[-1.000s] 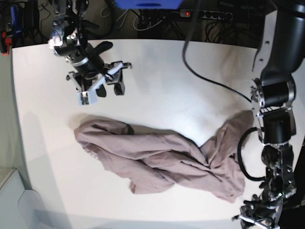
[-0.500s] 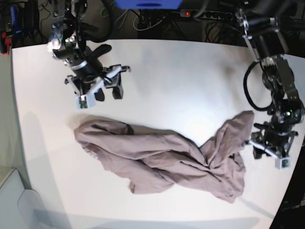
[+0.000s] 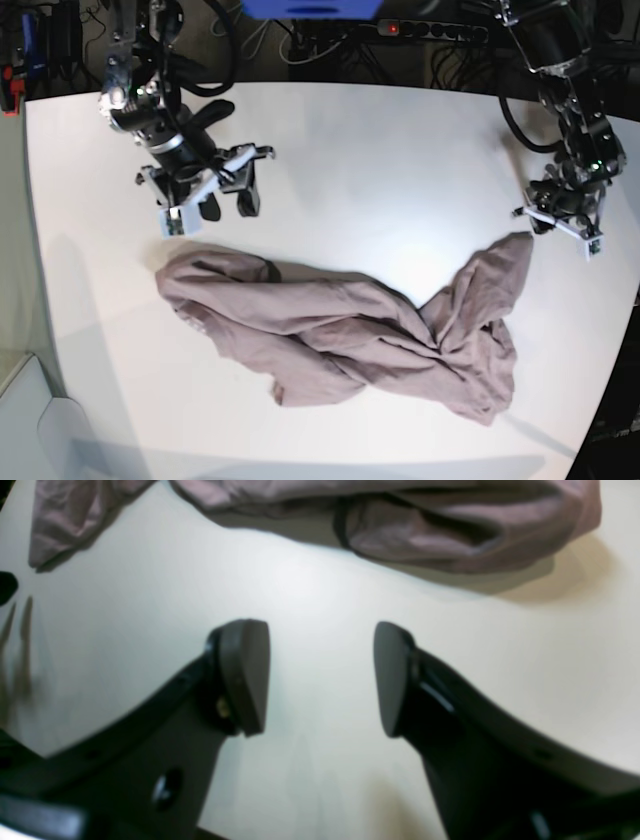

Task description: Layout the t-shirt on the table in an organized manner, then fold the t-shirt properly

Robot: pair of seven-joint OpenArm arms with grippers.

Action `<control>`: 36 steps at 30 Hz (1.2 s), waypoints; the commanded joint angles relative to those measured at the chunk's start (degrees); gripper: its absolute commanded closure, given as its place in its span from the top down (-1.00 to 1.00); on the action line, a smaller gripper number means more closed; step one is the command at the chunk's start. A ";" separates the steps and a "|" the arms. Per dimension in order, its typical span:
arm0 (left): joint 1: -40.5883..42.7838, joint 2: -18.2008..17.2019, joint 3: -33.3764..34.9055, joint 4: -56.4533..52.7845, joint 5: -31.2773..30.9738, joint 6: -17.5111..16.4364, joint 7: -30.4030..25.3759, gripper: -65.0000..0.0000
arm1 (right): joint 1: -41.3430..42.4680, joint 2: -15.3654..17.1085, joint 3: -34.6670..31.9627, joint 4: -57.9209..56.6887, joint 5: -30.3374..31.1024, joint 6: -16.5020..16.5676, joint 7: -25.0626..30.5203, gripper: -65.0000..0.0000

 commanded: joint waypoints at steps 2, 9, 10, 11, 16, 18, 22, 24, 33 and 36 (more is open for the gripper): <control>-1.02 -0.73 0.01 -1.00 -0.59 -0.06 -3.11 -0.25 | 0.29 0.13 -0.07 1.00 0.39 -0.16 1.26 0.03; -4.28 -0.64 0.09 -5.83 -0.67 -0.06 -5.22 -0.25 | -0.15 0.13 0.11 1.00 0.39 -0.16 1.00 0.05; -4.71 -0.64 0.09 -6.27 -0.67 -0.06 -5.31 -0.25 | -0.24 0.13 0.11 1.00 0.39 -0.16 0.91 0.05; -4.98 -0.64 0.09 -6.45 -0.67 -0.06 -5.40 -0.25 | -0.24 0.13 0.19 1.00 0.39 -0.16 0.91 0.05; -6.74 -0.46 0.89 -6.53 -0.76 -0.06 -5.49 -0.23 | -0.33 0.92 0.19 1.00 0.39 -0.16 0.74 0.15; -6.91 -0.46 2.12 -6.53 -0.76 -0.06 -5.49 -0.13 | -0.33 0.92 0.19 1.00 0.39 -0.16 0.74 0.20; -7.18 -0.46 5.46 -6.53 -0.76 -0.06 -5.49 0.24 | -0.33 0.92 0.19 1.00 0.39 -0.16 0.74 0.23; -7.26 -0.46 7.30 -6.53 -0.67 -0.06 -5.49 0.37 | -0.24 0.92 0.19 1.00 0.39 -0.16 0.74 0.23; -9.99 -1.08 8.71 -17.79 -0.67 -0.06 -5.66 0.14 | 2.05 2.68 0.28 0.91 0.30 -0.16 0.91 0.23; -9.81 -1.17 8.62 -18.49 -0.67 -0.15 -5.66 -0.48 | 3.81 3.91 1.78 0.83 0.30 -0.16 0.82 0.23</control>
